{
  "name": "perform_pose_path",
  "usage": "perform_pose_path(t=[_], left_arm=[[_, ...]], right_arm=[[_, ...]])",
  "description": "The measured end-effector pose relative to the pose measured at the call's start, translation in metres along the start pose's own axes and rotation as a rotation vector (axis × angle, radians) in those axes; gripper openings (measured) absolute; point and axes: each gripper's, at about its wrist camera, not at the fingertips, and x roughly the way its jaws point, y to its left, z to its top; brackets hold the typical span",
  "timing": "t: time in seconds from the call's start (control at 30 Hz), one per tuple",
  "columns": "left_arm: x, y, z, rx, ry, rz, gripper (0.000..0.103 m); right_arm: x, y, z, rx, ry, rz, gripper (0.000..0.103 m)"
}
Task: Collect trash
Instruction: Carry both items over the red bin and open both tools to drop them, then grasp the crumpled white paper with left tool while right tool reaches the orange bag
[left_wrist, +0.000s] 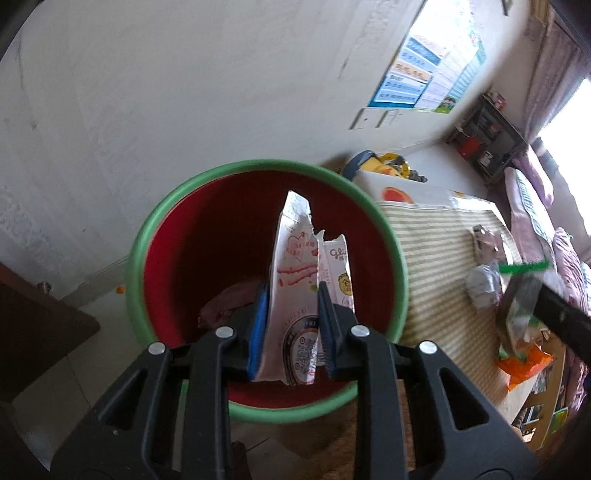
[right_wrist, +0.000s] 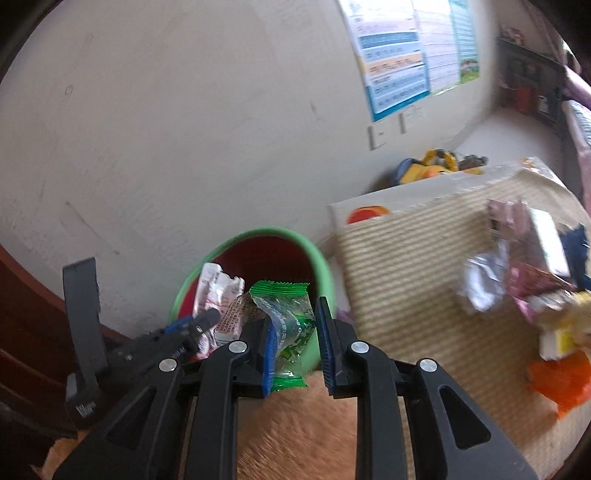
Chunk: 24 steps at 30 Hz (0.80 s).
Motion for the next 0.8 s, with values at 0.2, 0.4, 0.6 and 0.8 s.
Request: perform_pose_path(t=[0.2,0.4,0.6,0.8], left_arm=[[0.005,0.017,-0.001,-0.045,0.011,0.024,0.047],[0.002,0.024,0.001,-0.071,-0.007,0.033,0.053],[0.002,0.022,-0.001,-0.063,0.001,0.029,0.054],[0.0,0.008,-0.001,-0.031,0.0,0.023,0.054]], right_arm=[[0.025,0.022,0.015,-0.032,0.027,0.021,0.051],[0.027,0.033,0.018,-0.041,0.02,0.041,0.059],[0.007,0.01,0.011,0.004,0.0,0.001,0.065],[-0.039,-0.058,-0.01,0.103,-0.047,-0.141,0.068]])
